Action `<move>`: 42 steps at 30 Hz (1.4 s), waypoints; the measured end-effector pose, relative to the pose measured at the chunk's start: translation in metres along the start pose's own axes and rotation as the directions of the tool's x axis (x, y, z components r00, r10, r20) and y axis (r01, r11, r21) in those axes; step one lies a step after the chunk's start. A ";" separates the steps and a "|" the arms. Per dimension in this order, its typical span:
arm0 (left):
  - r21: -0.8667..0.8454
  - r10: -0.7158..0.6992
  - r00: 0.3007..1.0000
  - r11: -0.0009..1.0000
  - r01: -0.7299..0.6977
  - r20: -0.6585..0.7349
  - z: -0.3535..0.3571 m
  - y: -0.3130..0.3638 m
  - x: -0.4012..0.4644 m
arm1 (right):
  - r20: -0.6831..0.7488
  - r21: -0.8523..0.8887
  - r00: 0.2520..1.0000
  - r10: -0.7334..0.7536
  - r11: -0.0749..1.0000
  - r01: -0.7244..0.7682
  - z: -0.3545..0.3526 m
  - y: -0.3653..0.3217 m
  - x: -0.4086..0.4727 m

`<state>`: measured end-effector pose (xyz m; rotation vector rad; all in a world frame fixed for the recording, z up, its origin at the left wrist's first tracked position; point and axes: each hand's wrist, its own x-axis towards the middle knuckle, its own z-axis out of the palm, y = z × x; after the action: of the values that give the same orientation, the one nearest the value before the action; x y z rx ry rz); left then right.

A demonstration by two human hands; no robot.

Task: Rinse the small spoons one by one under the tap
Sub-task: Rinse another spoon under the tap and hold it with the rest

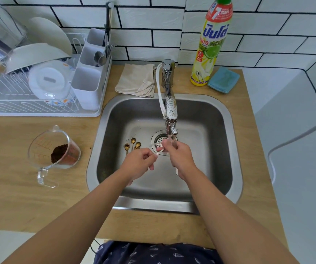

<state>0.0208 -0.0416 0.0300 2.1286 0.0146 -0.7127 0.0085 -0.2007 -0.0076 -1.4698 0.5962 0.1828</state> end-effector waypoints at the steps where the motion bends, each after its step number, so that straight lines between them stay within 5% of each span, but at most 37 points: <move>1: -0.007 -0.002 1.000 1.000 0.002 0.012 0.000 0.001 -0.001 | -0.007 0.002 1.000 0.025 1.000 -0.025 0.000 -0.002 0.001; 6: -0.158 -0.053 0.980 0.984 0.084 0.191 -0.002 0.010 -0.001 | -0.065 0.167 0.993 0.096 0.982 -0.084 -0.002 -0.004 0.004; 11: -0.089 -0.082 0.956 0.990 0.112 0.283 -0.013 0.006 -0.001 | -0.208 0.279 0.972 0.110 0.959 -0.049 -0.018 -0.011 0.009; 18: -0.184 -0.049 0.982 0.979 0.083 0.180 0.002 0.016 0.005 | 0.055 0.174 0.995 0.079 0.981 -0.087 0.001 -0.003 -0.006; 24: -0.176 -0.054 0.975 0.980 0.093 0.213 -0.007 0.011 0.002 | -0.095 0.318 0.991 0.095 0.946 -0.061 -0.010 -0.020 0.009; 30: -0.147 -0.092 0.974 0.981 0.124 0.207 -0.009 0.004 -0.001 | 0.034 0.146 0.995 0.097 0.984 -0.101 -0.002 -0.004 -0.002; 38: -0.300 -0.124 0.978 0.939 0.170 0.164 -0.006 0.007 -0.001 | 0.040 0.259 0.995 0.094 0.961 -0.101 -0.008 -0.013 0.002; 42: -0.430 -0.164 0.929 0.850 0.304 0.333 -0.017 0.010 0.002 | 0.116 0.276 0.992 0.053 0.958 -0.083 -0.007 -0.006 -0.004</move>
<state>0.0334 -0.0358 0.0441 1.5494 0.2770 -1.0403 0.0060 -0.2075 0.0000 -1.1582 0.5611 0.2206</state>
